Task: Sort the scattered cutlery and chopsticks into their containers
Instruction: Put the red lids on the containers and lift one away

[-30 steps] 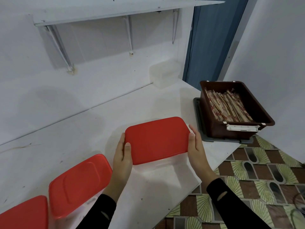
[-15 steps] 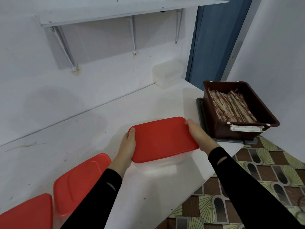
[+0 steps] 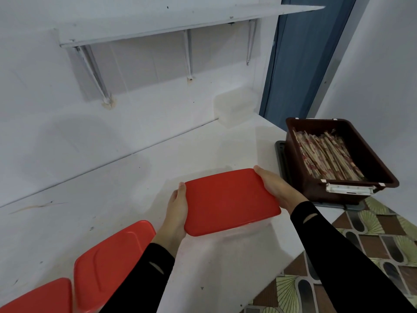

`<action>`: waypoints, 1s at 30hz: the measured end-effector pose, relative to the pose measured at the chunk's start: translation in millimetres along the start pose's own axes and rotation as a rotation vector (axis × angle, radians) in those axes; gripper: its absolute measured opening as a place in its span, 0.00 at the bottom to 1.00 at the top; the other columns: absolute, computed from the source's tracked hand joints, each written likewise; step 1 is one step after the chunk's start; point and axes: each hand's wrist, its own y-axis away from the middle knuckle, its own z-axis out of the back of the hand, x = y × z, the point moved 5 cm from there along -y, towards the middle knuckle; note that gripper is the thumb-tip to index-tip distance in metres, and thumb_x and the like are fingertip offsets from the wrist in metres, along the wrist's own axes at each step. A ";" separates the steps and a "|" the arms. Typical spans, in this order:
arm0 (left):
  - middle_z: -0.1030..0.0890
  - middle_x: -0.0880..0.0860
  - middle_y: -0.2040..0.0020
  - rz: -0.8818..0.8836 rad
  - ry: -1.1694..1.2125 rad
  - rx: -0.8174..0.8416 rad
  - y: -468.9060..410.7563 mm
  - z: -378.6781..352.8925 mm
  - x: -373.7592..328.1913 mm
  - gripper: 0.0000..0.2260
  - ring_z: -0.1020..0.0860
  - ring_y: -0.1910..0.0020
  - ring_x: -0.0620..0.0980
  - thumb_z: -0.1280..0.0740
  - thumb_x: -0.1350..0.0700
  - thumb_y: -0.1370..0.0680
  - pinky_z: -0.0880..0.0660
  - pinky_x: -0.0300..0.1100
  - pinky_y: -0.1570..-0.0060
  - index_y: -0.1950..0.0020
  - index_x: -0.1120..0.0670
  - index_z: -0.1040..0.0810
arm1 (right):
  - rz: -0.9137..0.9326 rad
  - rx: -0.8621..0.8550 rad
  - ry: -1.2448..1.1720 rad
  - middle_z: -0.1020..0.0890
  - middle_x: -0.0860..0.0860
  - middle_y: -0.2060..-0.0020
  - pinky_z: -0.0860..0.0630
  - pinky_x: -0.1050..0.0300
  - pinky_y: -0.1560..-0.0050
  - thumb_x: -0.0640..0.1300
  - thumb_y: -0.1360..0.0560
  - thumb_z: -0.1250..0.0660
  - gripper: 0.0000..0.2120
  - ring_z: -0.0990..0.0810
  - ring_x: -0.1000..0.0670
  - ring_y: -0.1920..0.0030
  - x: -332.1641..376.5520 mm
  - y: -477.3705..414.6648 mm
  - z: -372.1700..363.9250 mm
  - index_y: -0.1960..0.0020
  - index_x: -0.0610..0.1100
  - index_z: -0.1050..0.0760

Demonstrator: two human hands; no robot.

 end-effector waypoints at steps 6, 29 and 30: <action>0.18 0.52 0.45 -0.032 0.016 -0.048 4.5 -1.8 -7.4 0.17 0.18 0.47 0.53 0.44 0.40 0.18 0.20 0.51 0.50 0.41 0.50 0.24 | 0.136 -0.117 0.099 0.18 0.48 0.52 0.22 0.53 0.54 0.59 0.18 0.44 0.19 0.19 0.48 0.53 5.9 1.9 -0.6 0.45 0.47 0.22; 0.26 0.58 0.30 -1.018 -1.737 -0.056 50.7 -55.0 -1.5 0.27 0.28 0.33 0.67 0.50 0.35 0.21 0.30 0.64 0.36 0.26 0.44 0.32 | 0.134 0.171 0.050 0.16 0.50 0.55 0.22 0.54 0.52 0.54 0.18 0.40 0.15 0.18 0.50 0.55 37.0 -19.7 -87.6 0.45 0.46 0.20; 0.26 0.59 0.31 -1.017 -1.737 -0.061 50.3 -58.7 -0.1 0.26 0.27 0.34 0.68 0.49 0.36 0.21 0.29 0.64 0.37 0.26 0.44 0.32 | 0.135 0.188 0.066 0.16 0.50 0.55 0.22 0.54 0.52 0.55 0.18 0.40 0.15 0.18 0.51 0.55 37.9 -21.5 -85.6 0.45 0.46 0.20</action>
